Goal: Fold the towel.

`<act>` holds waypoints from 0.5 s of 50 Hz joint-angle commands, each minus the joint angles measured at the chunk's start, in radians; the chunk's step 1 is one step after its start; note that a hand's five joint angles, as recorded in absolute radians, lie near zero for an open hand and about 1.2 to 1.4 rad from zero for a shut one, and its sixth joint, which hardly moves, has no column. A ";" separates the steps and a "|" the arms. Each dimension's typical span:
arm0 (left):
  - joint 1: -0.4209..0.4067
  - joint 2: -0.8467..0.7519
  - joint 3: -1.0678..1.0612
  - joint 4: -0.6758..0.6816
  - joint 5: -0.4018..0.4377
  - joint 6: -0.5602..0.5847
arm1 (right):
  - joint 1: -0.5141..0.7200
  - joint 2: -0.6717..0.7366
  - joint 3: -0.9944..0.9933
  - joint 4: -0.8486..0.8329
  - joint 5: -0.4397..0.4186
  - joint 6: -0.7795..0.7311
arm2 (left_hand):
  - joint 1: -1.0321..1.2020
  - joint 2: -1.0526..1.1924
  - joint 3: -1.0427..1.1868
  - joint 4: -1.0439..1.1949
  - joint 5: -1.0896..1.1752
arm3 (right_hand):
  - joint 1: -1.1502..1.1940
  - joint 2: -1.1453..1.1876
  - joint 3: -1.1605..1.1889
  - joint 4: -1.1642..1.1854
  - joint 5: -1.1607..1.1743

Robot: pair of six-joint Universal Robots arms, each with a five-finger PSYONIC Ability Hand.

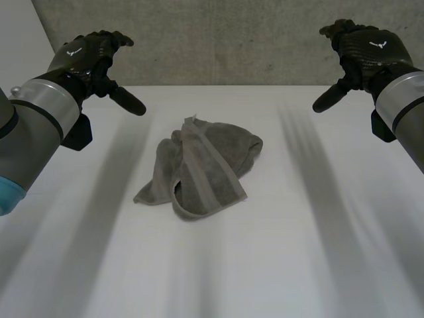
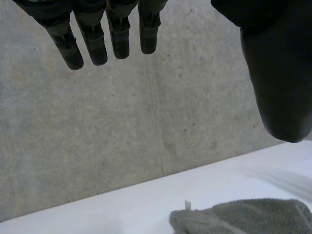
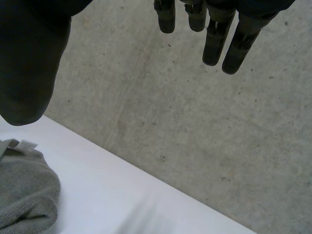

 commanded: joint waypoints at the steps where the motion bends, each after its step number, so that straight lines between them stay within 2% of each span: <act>1: -0.001 -0.002 0.005 -0.011 -0.006 0.050 | 0.000 0.013 -0.007 0.000 0.000 -0.008 | -0.122 -0.064 -0.049 -0.056 -0.054 | -0.098 -0.087 -0.041 -0.067 -0.062; 25: 0.001 -0.005 -0.006 -0.011 -0.004 0.059 | -0.001 0.003 -0.009 -0.003 -0.002 -0.008 | -0.119 -0.061 -0.049 -0.056 -0.051 | -0.098 -0.087 -0.041 -0.067 -0.062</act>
